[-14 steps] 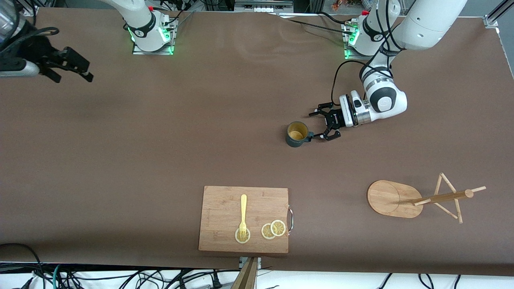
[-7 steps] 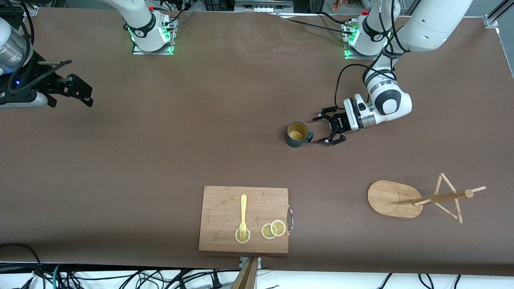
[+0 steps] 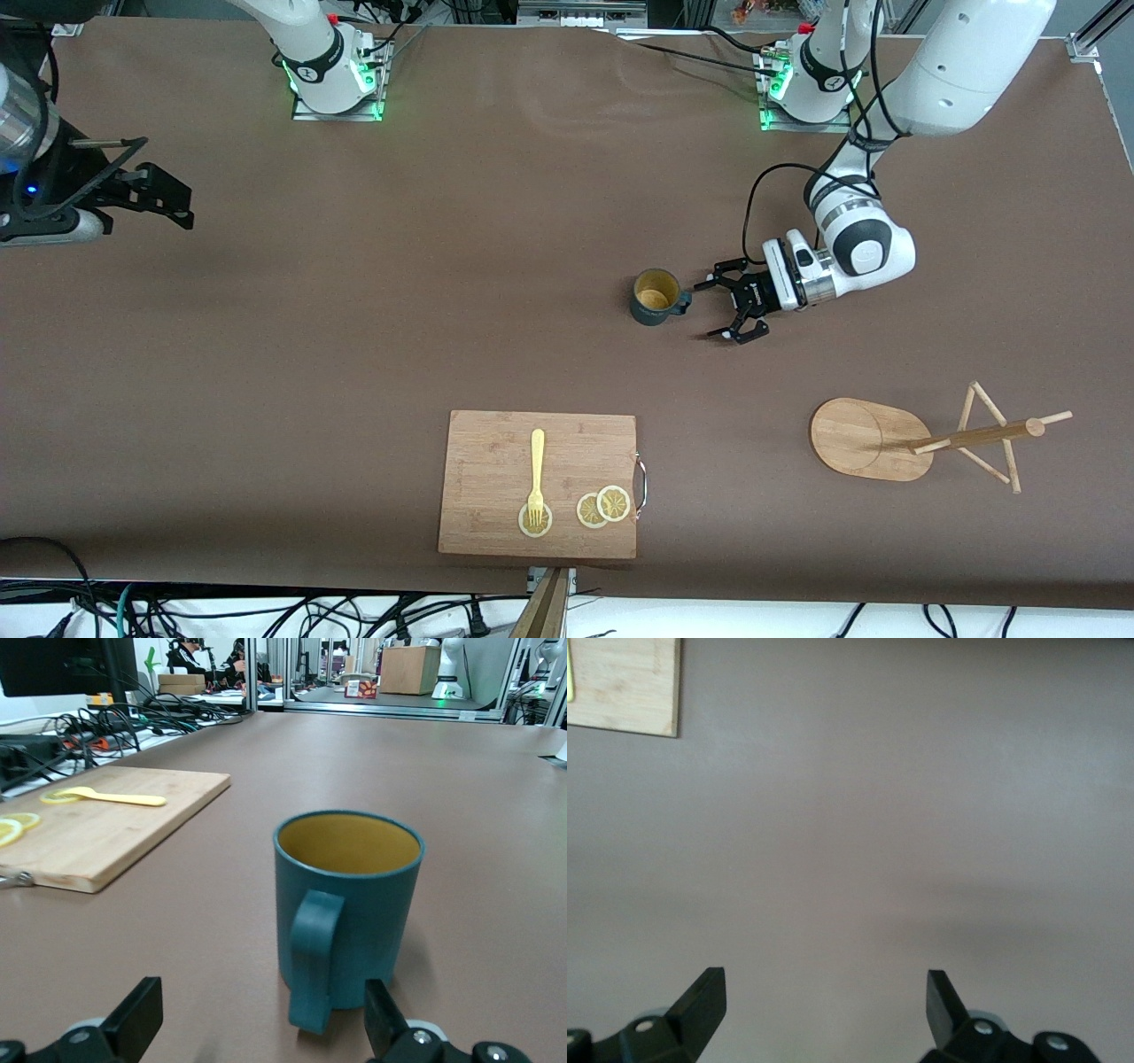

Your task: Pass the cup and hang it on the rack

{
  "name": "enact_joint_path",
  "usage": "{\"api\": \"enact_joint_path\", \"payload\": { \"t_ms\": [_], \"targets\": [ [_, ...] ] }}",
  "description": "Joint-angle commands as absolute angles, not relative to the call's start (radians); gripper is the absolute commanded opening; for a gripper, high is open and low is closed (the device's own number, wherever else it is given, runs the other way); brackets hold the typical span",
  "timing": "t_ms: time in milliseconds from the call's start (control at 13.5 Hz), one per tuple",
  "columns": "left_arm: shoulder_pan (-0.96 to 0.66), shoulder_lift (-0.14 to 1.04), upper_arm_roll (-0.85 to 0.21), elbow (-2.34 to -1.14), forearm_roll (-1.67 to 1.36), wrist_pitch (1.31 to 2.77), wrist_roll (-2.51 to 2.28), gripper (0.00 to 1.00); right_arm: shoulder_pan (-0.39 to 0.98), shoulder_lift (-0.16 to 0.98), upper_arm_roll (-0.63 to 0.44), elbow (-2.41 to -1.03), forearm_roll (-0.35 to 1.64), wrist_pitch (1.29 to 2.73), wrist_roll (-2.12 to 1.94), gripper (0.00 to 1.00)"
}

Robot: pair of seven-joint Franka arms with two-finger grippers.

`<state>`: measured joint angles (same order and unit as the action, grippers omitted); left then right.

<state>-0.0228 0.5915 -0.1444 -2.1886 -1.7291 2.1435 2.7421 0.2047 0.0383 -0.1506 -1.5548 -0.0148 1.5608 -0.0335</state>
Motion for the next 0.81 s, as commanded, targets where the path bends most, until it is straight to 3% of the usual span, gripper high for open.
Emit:
{"api": "enact_joint_path", "payload": {
  "t_ms": [0, 148, 222, 296, 369, 591, 739],
  "targets": [
    [-0.049, 0.637, -0.149, -2.171, -1.729, 2.146, 2.861, 1.0, 0.084, 0.009, -0.051, -1.545, -0.018, 1.5, -0.06, 1.0],
    [-0.063, 0.638, -0.152, -2.175, -1.729, 2.137, 2.862, 1.0, 0.086, 0.009, -0.052, -1.542, -0.017, 1.493, -0.058, 1.0],
    [-0.063, 0.637, -0.153, -2.177, -1.727, 2.134, 2.864, 0.94, 0.086, 0.011, -0.052, -1.537, -0.018, 1.496, -0.054, 1.0],
    [-0.063, 0.631, -0.155, -2.178, -1.727, 2.131, 2.861, 0.64, 0.086, 0.012, -0.051, -1.537, -0.018, 1.497, -0.045, 1.0],
    [-0.063, 0.63, -0.156, -2.18, -1.729, 2.117, 2.846, 0.22, 0.086, 0.015, -0.051, -1.537, -0.017, 1.5, -0.043, 1.0],
    [-0.049, 0.632, -0.153, -2.198, -1.729, 2.1, 2.836, 0.0, 0.086, 0.025, -0.052, -1.542, -0.015, 1.502, -0.044, 1.0],
    [-0.029, 0.621, -0.144, -2.201, -1.729, 2.097, 2.82, 0.0, 0.086, 0.025, -0.051, -1.542, -0.014, 1.503, -0.045, 1.0]
  ]
}}
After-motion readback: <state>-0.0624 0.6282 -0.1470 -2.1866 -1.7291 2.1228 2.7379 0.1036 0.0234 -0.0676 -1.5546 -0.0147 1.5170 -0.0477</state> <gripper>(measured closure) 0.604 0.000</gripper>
